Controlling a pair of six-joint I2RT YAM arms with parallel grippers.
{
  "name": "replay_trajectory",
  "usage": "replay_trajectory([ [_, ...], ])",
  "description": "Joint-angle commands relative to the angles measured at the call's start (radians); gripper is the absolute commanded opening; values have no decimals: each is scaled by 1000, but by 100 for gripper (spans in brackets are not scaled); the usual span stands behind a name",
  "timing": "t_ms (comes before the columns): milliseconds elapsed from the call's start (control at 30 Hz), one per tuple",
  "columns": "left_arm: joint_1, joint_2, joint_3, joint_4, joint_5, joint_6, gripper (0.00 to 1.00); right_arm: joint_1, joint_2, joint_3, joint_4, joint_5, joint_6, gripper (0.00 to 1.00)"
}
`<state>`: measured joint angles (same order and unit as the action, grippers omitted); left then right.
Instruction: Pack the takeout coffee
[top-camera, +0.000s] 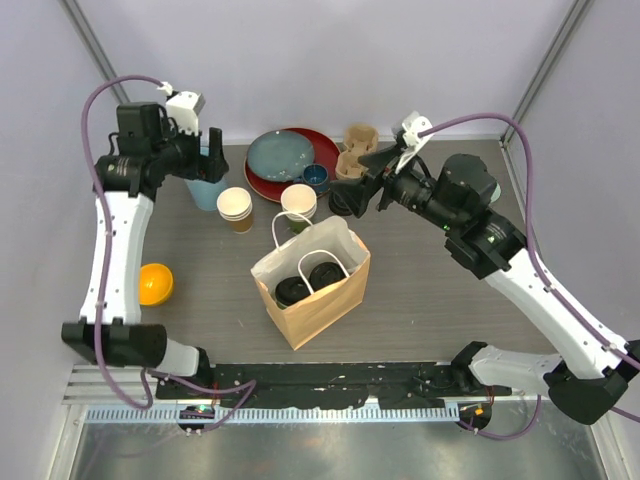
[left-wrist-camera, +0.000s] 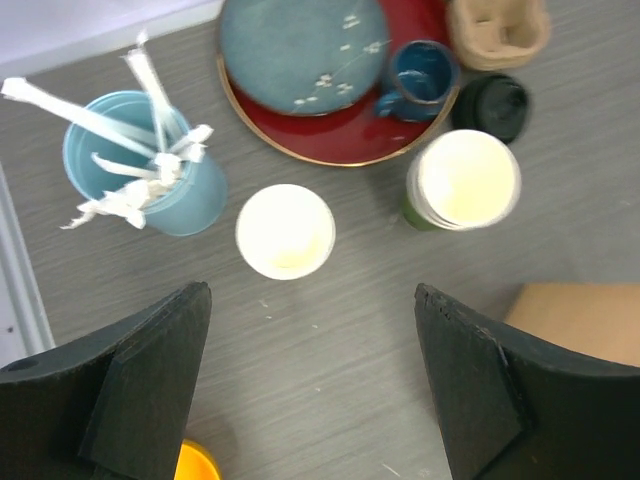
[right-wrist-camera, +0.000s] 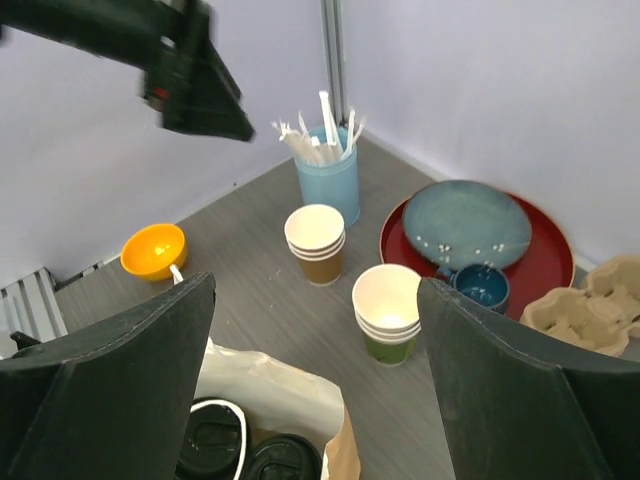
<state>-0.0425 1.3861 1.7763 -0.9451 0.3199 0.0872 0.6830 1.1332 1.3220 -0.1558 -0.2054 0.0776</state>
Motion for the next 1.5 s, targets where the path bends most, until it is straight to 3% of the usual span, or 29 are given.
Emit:
replay_trajectory([
  [0, 38, 163, 52, 115, -125, -4, 80, 0, -27, 51, -44, 44, -35, 88],
  [33, 38, 194, 87, 123, -158, -1, 69, 0, -29, 36, -44, 46, -44, 87],
  [100, 38, 286, 129, 155, -191, -1, 62, 0, -32, 20, -48, 44, -70, 88],
  [333, 38, 557, 424, 221, -242, -60, 59, 0, -12, -9, -68, 41, -137, 88],
  [533, 38, 734, 569, 197, -295, -66, 51, -2, -4, -20, -64, 75, -180, 88],
  [733, 38, 755, 526, 242, -311, -76, 54, -2, 28, -17, -64, 72, -203, 89],
  [1233, 38, 784, 506, 229, -341, -75, 35, -3, 28, -20, -76, 75, -216, 89],
  [1333, 38, 788, 506, 236, -343, -78, 29, -5, 27, -17, -82, 78, -217, 89],
  [1433, 38, 785, 508, 239, -340, -81, 13, -3, 28, -12, -90, 75, -213, 89],
  [1467, 38, 781, 508, 238, -341, -83, 3, -5, 27, -10, -91, 75, -213, 89],
])
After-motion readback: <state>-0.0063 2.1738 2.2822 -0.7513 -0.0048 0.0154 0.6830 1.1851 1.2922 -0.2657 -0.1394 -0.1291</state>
